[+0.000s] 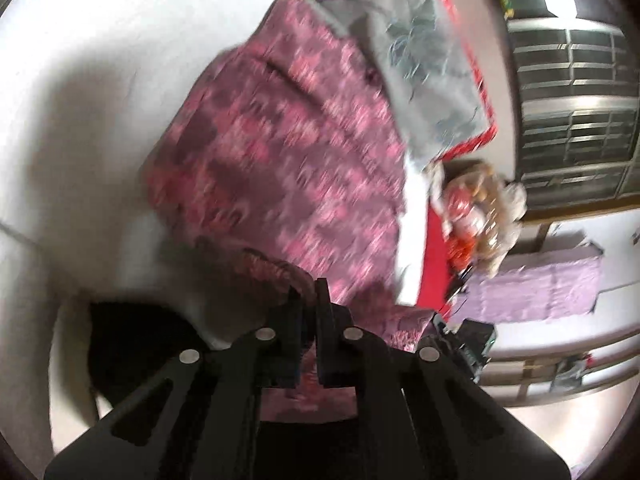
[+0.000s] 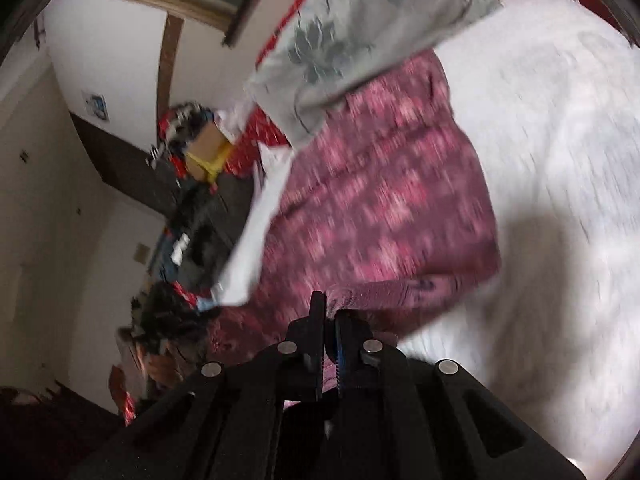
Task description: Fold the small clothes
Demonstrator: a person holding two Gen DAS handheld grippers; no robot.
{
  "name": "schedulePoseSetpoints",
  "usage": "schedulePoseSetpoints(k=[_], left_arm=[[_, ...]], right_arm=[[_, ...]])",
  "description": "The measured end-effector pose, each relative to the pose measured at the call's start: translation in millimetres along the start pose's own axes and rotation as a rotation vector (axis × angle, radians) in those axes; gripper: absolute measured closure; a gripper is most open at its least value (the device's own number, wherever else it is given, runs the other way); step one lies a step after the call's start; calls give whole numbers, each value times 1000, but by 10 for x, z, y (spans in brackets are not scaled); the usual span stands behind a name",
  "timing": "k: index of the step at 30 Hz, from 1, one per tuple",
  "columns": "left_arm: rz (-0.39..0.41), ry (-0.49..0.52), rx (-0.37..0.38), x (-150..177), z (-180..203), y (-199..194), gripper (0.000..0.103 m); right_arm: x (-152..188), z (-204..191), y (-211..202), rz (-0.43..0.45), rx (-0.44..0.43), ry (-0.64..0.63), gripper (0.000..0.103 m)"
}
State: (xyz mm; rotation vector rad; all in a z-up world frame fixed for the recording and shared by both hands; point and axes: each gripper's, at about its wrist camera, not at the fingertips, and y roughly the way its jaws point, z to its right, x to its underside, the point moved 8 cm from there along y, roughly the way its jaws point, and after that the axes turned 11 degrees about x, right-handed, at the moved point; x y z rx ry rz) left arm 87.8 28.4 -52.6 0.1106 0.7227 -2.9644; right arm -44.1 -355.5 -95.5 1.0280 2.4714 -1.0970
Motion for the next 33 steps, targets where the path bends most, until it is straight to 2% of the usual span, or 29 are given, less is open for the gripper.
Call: schedulePoseSetpoints(k=[5, 9, 19, 23, 28, 30, 33], left_arm=[[80, -23, 28, -577, 33, 126, 100], [131, -54, 41, -1065, -34, 244, 100], [240, -129, 101, -2338, -147, 566, 100], [229, -174, 75, -2723, -286, 828, 100], [194, -198, 52, -3009, -354, 1077, 100], [208, -224, 43, -3151, -389, 1115, 100], [211, -321, 58, -3271, -491, 1141, 100]], right_arm=[[-594, -19, 182, 78, -28, 51, 99], [-1027, 36, 432, 116, -11, 77, 99], [-2084, 458, 1006, 212, 2, 250, 99], [-2386, 731, 1303, 197, 42, 335, 99], [-2578, 898, 1647, 142, 98, 375, 98], [-2727, 938, 1675, 175, 91, 398, 95], [-2899, 1147, 1618, 252, 160, 481, 93]])
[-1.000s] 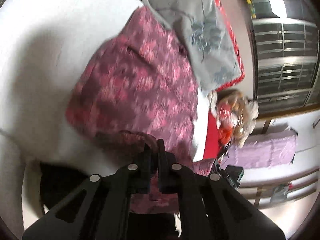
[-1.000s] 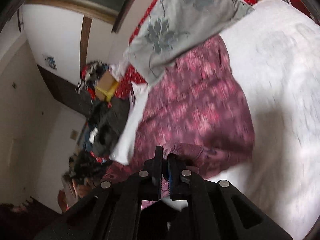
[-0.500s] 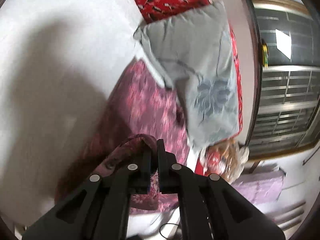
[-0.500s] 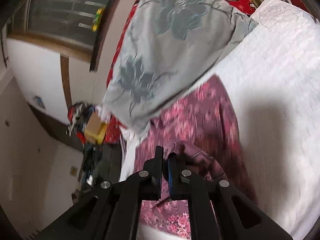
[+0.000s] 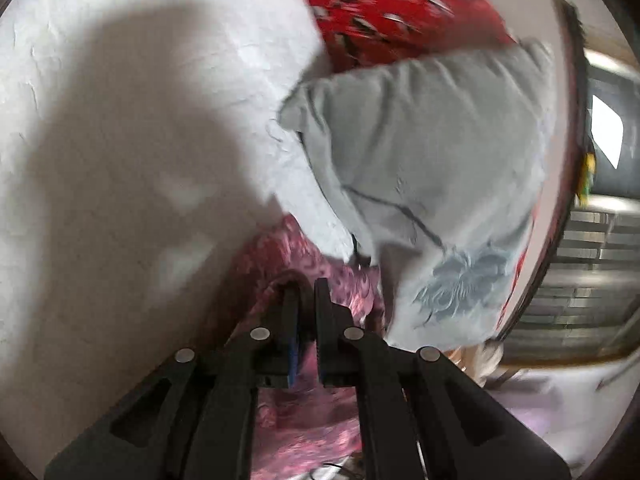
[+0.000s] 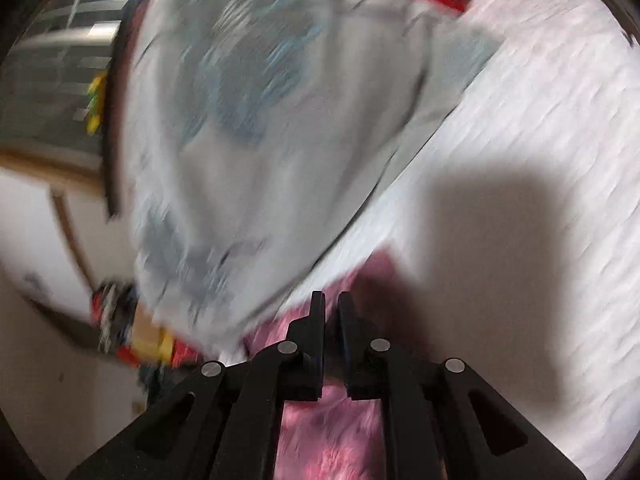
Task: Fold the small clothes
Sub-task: 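Grasp the folded shirt edge with the right gripper while the left gripper smooths the fabric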
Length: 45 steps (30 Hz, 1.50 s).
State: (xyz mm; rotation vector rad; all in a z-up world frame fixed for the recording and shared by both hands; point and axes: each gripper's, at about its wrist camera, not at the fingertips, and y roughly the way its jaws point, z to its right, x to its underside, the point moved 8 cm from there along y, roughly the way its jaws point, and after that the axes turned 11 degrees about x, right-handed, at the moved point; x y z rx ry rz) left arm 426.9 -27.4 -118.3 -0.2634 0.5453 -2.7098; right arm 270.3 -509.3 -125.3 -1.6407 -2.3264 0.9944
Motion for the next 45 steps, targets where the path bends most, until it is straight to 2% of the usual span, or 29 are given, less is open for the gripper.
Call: schedulePoseSetpoints(k=[2, 3, 5, 6, 7, 9, 10, 14, 16, 19, 20, 21, 22, 23, 26, 29, 31, 32, 33, 34, 36, 38, 39, 41, 43, 44, 45], left_arm=[[2, -38, 37, -43, 3, -33, 94], [30, -22, 55, -75, 40, -108, 87], [69, 31, 75, -97, 130, -261, 67], [82, 58, 84, -96, 173, -337, 53], [95, 72, 74, -86, 191, -392, 45], [68, 135, 34, -16, 205, -405, 42], [44, 158, 10, 24, 183, -381, 42], [-53, 201, -86, 198, 18, -183, 42], [-88, 209, -138, 265, -69, -48, 42], [-127, 241, -214, 365, -152, 127, 43], [-117, 289, -252, 392, -130, 158, 44], [-106, 344, -282, 411, -87, 170, 54], [-99, 389, -302, 427, -36, 176, 78], [-92, 422, -315, 437, 9, 177, 87], [-22, 456, -313, 356, 96, 106, 95], [27, 416, -325, 219, 6, 96, 95], [36, 403, -392, 118, -137, 155, 95], [39, 399, -405, 99, -177, 169, 95], [49, 392, -390, 99, -163, 142, 95], [60, 392, -376, 110, -122, 113, 95], [89, 424, -337, 161, -6, -33, 95], [105, 460, -304, 255, 102, -153, 95], [107, 483, -290, 341, 156, -197, 95], [93, 524, -266, 509, 222, -167, 95], [67, 543, -279, 676, 197, -40, 95], [50, 547, -291, 736, 165, 22, 95], [38, 545, -320, 784, 107, 132, 95]], right_arm=[[-129, 98, -54, 37, -13, 80, 92], [-169, 120, -117, 57, -18, 86, 90], [-182, 113, -215, 70, 4, 25, 78], [-151, 95, -253, 67, 31, -32, 70], [-125, 81, -272, 62, 59, -83, 67], [-26, 24, -262, 42, 115, -191, 64], [15, -4, -235, 32, 129, -217, 59], [127, -189, -27, 12, 172, -290, 53], [205, -304, 130, -2, 204, -346, 46], [327, -357, 347, -27, 302, -459, 42], [371, -352, 407, -39, 345, -500, 43], [415, -350, 441, -42, 391, -552, 58], [442, -375, 435, -35, 402, -594, 92], [466, -434, 401, -32, 374, -621, 96], [368, -633, 81, 74, 240, -601, 97], [164, -617, -79, 147, 203, -531, 97], [76, -449, 44, 119, 254, -474, 96], [70, -254, 209, 55, 324, -434, 95], [90, -107, 302, 13, 382, -415, 92], [115, 1, 330, -9, 397, -397, 92], [95, -6, 138, 56, 312, -360, 88], [86, 66, -101, 91, 224, -287, 78], [100, 113, -176, 94, 196, -264, 70], [197, 238, -246, 65, 186, -259, 67], [341, 338, -157, -5, 229, -300, 68], [423, 367, -100, -39, 258, -325, 75], [476, 340, -118, -37, 256, -357, 95]])
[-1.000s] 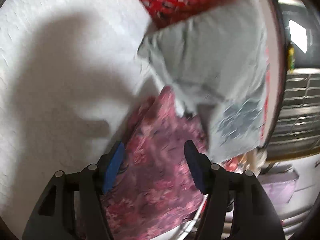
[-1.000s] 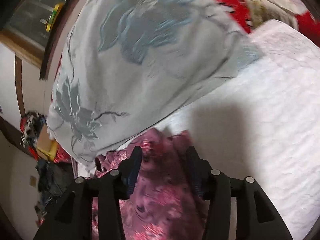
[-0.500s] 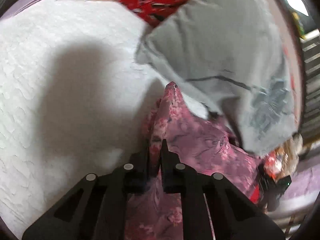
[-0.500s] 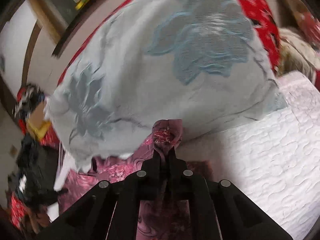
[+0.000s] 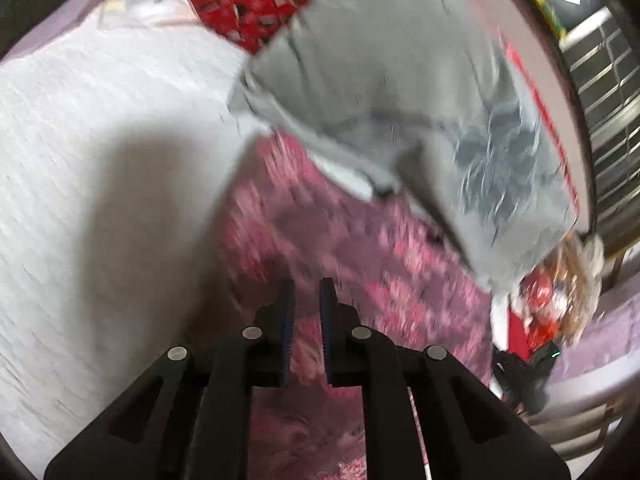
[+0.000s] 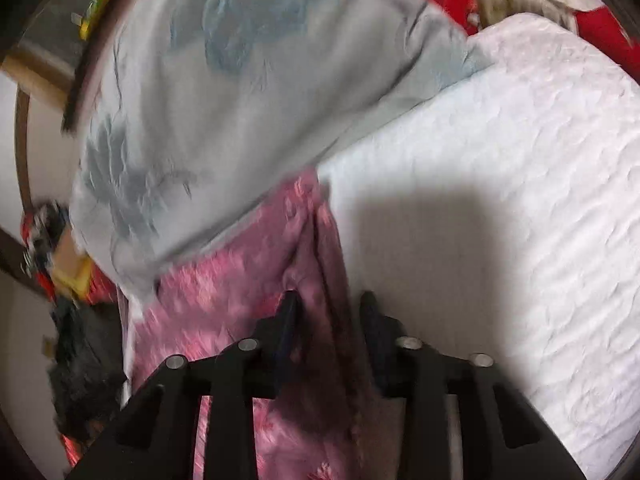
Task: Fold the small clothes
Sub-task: 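Grasp the folded shirt edge with the right gripper while the left gripper smooths the fabric, then press and smooth the folded floral shirt flat with both grippers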
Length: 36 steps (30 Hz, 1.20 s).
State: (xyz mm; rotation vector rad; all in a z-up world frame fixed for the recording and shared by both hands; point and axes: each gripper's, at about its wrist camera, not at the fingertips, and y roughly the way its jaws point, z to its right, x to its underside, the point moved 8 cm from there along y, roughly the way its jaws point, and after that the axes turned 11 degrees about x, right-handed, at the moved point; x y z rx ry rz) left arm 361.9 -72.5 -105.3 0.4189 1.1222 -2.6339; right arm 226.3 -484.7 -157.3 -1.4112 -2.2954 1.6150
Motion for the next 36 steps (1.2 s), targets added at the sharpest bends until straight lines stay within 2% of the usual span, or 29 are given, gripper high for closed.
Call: schedulePoseSetpoints(k=[3, 5, 8, 9, 11, 12, 13, 15, 16, 18, 20, 21, 22, 23, 24, 27, 29, 32, 33, 34, 36], left_arm=[[-23, -8, -92, 135, -112, 196, 95], [2, -35, -73, 145, -152, 187, 95], [6, -122, -51, 123, -206, 102, 95], [12, -134, -52, 126, -214, 53, 94], [38, -120, -71, 134, -161, -23, 88], [55, -110, -77, 143, -119, -41, 80], [84, -97, -82, 160, -69, -82, 65], [143, -80, -103, 219, 2, -120, 50], [158, -74, -116, 238, 18, -112, 50], [165, -49, -158, 270, -7, -29, 50], [161, 3, -216, 301, -51, 112, 50], [164, 56, -249, 311, -35, 162, 50], [159, 90, -277, 308, 0, 172, 50], [142, 123, -309, 280, 60, 172, 50], [132, 139, -315, 257, 93, 157, 50], [157, 164, -316, 155, 166, -29, 50], [162, 183, -320, 131, 173, -101, 48], [118, 183, -367, 185, 55, -66, 47], [71, 189, -396, 236, -23, 31, 47], [34, 202, -432, 291, -86, 113, 42], [57, 237, -461, 297, -79, 99, 39]], right_arm=[[-41, -82, -308, 131, -23, -24, 96], [-49, -33, -339, 157, 26, -1, 100], [75, 207, -124, 33, 105, 14, 99], [88, 222, -159, 33, 104, 16, 99], [18, 137, -314, 97, 100, 8, 92], [-38, 42, -422, 143, 74, -1, 92], [-76, -42, -490, 174, 50, -10, 92], [-158, -248, -493, 205, 18, -33, 92], [-174, -358, -455, 207, 10, -49, 89], [-182, -415, -311, 195, 38, -71, 85], [-145, -392, -64, 137, 102, -83, 81], [-71, -342, 152, 53, 163, -92, 84], [-68, -319, 187, 58, 169, -98, 85], [-123, -339, 95, 84, 168, -97, 84], [-137, -361, 56, 78, 166, -96, 79], [-136, -476, -155, 101, 128, -90, 79], [-35, -607, -282, 112, 49, -107, 75], [244, -759, -307, 81, -5, -171, 69], [378, -769, -238, 54, 2, -206, 66], [512, -755, -130, 6, 25, -245, 66], [551, -763, -153, 28, 50, -273, 67]])
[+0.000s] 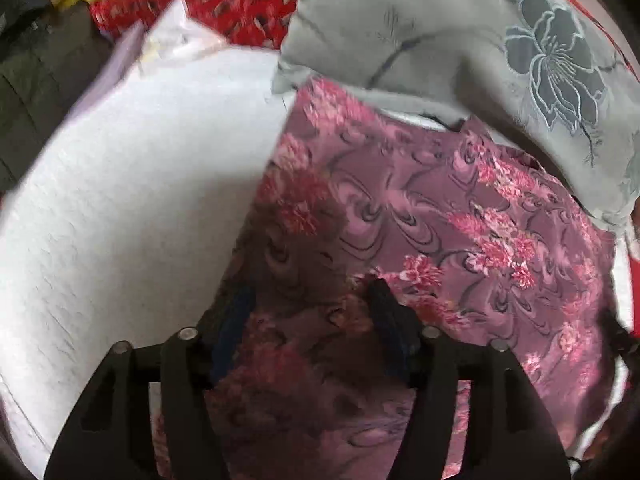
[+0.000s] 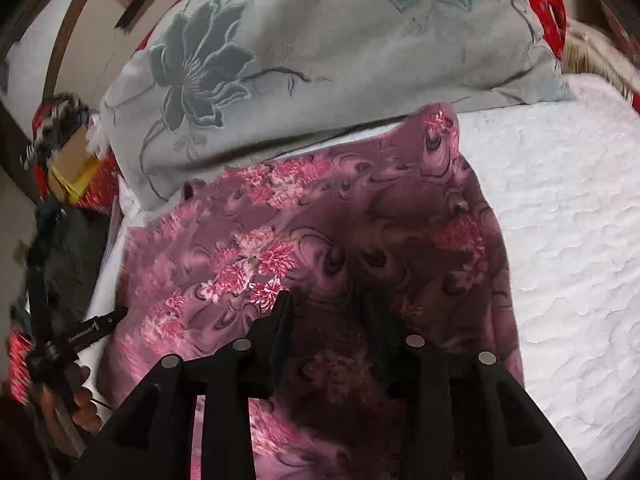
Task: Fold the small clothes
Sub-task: 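Press and smooth the folded floral shirt flat with both grippers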
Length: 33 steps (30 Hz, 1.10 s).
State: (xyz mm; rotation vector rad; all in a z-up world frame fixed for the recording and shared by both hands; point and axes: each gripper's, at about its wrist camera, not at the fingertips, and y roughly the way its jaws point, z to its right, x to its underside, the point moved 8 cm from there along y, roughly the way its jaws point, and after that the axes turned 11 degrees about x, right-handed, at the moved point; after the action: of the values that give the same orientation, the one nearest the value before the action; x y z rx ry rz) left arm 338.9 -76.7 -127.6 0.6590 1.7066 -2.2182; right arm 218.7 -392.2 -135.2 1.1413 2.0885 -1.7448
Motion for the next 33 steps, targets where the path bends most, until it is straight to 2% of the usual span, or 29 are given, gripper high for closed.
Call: schedulePoseSetpoints(k=[2, 5, 6, 8, 10, 14, 18, 21, 23, 25, 28, 30, 33], left_arm=[[0, 0, 28, -13, 18, -80, 40], [0, -22, 48, -19, -39, -98, 40], [-21, -26, 51, 0, -61, -50, 40], [-43, -47, 74, 19, -79, -17, 40], [-35, -62, 110, -23, -82, -95, 40], [16, -91, 164, -98, -130, -242, 40], [-25, -149, 224, -67, -72, -93, 40], [-16, -92, 155, -79, -5, -61, 40], [-11, -79, 137, -80, 26, -42, 40], [-16, -66, 119, -85, 51, 20, 40], [-4, -42, 60, -101, 63, 94, 33], [1, -21, 21, -102, 80, 112, 31], [-6, -29, 32, -112, 84, 53, 31]], right_arm=[[-37, -41, -99, 2, 25, 8, 65], [-8, -153, -260, 43, -2, -17, 62], [77, -175, -235, 16, -3, -37, 56], [275, -157, -86, -93, 28, -86, 55], [247, -145, -189, -60, 35, -114, 55], [-60, 113, -352, -11, 43, 21, 55], [-411, 515, -176, 2, 133, 167, 53], [-582, 715, 59, 7, 218, 231, 53], [-610, 734, 227, -17, 200, 263, 55], [-655, 639, 305, -29, 159, 239, 93], [-759, 589, 228, 57, 176, 192, 94], [-671, 722, 361, -20, 210, 208, 93], [-705, 694, 234, -13, 217, 178, 86]])
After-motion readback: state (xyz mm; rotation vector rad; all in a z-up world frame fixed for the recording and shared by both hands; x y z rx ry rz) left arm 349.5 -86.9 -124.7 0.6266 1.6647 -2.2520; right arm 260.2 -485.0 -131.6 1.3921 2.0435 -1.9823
